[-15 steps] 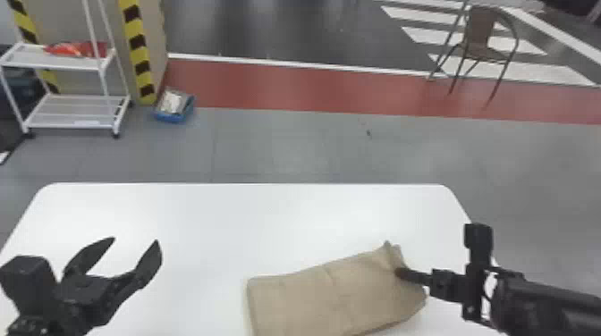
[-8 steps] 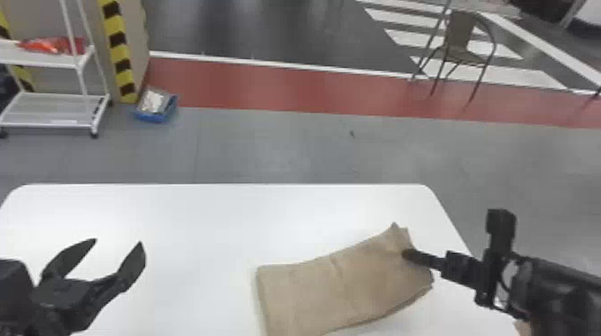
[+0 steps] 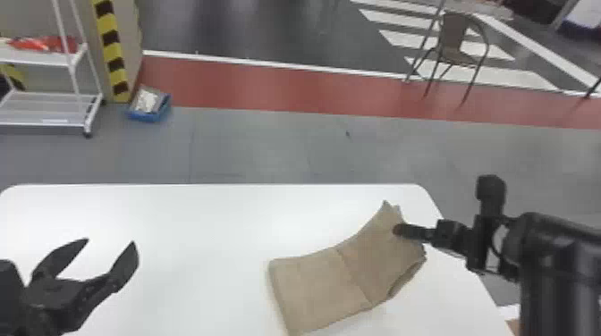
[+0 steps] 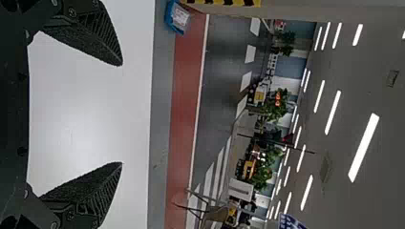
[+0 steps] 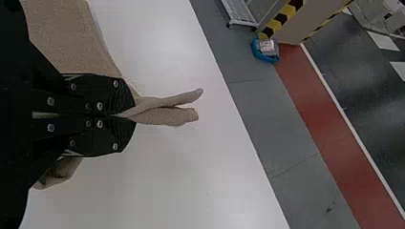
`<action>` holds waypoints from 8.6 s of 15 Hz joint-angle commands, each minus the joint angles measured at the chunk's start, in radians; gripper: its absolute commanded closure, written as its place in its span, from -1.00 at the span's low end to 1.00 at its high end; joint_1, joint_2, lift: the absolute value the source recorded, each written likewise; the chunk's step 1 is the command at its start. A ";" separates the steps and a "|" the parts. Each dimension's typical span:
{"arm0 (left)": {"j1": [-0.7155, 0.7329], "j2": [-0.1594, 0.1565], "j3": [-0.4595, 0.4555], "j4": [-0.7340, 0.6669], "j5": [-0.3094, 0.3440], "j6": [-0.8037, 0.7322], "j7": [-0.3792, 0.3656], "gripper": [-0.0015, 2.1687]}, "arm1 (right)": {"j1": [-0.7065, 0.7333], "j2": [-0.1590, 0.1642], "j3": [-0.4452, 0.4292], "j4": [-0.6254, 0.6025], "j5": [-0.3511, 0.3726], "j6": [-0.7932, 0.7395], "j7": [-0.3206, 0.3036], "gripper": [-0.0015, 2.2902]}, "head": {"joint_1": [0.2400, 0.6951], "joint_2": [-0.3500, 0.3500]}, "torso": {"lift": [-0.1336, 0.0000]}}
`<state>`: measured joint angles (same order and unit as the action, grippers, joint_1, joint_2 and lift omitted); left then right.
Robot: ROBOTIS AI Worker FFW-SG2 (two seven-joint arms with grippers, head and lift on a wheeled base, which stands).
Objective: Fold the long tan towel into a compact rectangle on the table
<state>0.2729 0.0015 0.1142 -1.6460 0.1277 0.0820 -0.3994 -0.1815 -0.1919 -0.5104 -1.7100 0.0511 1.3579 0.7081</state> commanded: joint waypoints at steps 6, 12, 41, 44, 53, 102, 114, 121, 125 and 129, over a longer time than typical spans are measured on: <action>-0.001 0.002 0.024 0.006 0.000 0.000 0.001 -0.86 | 0.025 0.075 0.245 -0.042 0.026 0.013 0.008 0.33 | 1.00 -0.33 | 1.00; -0.011 -0.003 0.018 0.011 -0.002 0.000 0.001 -0.86 | 0.073 0.072 0.291 -0.160 0.067 0.123 0.059 0.33 | 1.00 -0.13 | 1.00; 0.005 0.003 0.050 0.012 0.013 -0.009 -0.016 -0.86 | 0.158 0.135 0.478 -0.275 0.216 0.214 0.116 -0.81 | 1.00 0.19 | 1.00; 0.005 0.003 0.050 0.012 0.013 -0.009 -0.016 -0.86 | 0.205 0.114 0.455 -0.339 0.266 0.214 0.240 -0.71 | 1.00 0.23 | 1.00; 0.002 0.002 0.039 0.009 0.012 -0.006 -0.016 -0.86 | 0.373 0.046 0.383 -0.392 0.408 0.214 0.403 0.53 | 1.00 0.00 | 1.00; 0.003 0.003 0.073 0.028 0.027 -0.021 -0.041 -0.86 | 0.094 0.060 0.529 0.067 0.748 0.194 0.375 0.53 | 1.00 -0.21 | 1.00; 0.029 0.003 0.074 0.006 0.029 -0.034 -0.052 -0.86 | -0.009 0.137 0.461 0.178 0.449 0.007 -0.144 0.53 | 1.00 -0.25 | 1.00; 0.032 0.003 0.078 0.006 0.029 -0.037 -0.056 -0.86 | -0.104 0.193 0.451 0.320 0.348 -0.211 -0.254 0.53 | 1.00 -0.13 | 1.00; 0.031 0.003 0.087 0.011 0.032 -0.040 -0.058 -0.86 | -0.168 0.193 0.452 0.448 0.329 -0.377 -0.282 0.53 | 1.00 -0.05 | 1.00; 0.028 0.003 0.088 0.017 0.032 -0.040 -0.058 -0.86 | -0.210 0.193 0.461 0.526 0.305 -0.444 -0.289 0.53 | 1.00 0.01 | 1.00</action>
<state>0.3009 0.0046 0.2026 -1.6297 0.1595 0.0423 -0.4571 -0.3840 0.0000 -0.0531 -1.1978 0.3595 0.9306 0.4178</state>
